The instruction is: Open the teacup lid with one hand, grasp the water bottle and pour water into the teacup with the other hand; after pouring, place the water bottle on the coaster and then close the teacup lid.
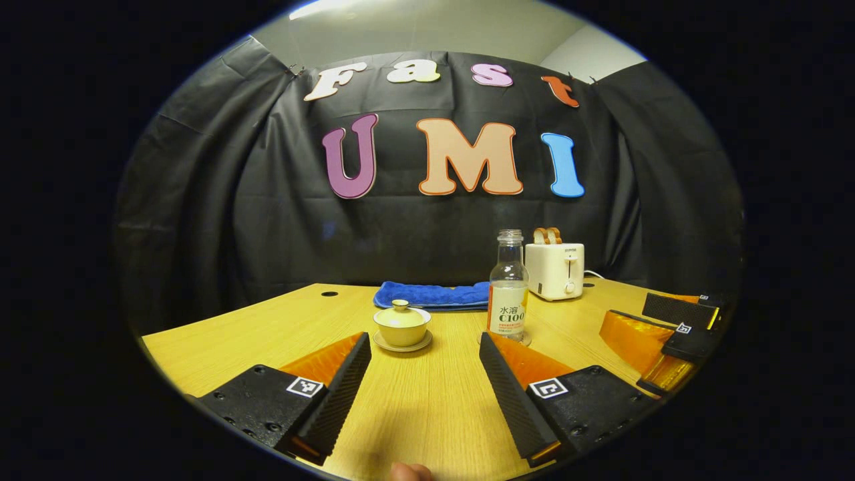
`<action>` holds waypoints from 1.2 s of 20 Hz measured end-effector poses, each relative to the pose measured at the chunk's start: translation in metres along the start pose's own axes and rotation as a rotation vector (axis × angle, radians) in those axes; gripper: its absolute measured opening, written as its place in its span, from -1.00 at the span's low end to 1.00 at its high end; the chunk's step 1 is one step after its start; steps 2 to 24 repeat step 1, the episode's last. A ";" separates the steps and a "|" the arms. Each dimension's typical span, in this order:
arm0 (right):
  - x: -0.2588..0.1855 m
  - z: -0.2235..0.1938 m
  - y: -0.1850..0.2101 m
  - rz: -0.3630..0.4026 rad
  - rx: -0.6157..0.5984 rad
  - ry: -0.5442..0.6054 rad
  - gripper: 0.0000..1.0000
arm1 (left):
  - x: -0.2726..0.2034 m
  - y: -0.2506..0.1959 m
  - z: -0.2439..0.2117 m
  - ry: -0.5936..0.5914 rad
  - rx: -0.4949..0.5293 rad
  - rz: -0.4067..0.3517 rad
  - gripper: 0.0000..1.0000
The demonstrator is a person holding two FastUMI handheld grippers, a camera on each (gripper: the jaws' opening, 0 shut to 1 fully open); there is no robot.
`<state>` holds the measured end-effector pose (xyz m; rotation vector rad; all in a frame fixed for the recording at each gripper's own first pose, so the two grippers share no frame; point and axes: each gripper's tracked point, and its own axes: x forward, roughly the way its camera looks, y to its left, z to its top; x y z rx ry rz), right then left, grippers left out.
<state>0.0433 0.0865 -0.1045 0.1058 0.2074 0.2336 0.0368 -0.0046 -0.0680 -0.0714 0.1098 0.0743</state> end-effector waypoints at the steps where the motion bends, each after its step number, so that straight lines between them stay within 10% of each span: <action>1: -0.003 -0.001 0.000 -0.005 0.000 0.001 1.00 | -0.003 -0.002 -0.001 0.006 -0.001 -0.003 0.92; 24: -0.003 -0.001 0.000 -0.005 0.000 0.001 1.00 | -0.003 -0.002 -0.001 0.006 -0.001 -0.003 0.92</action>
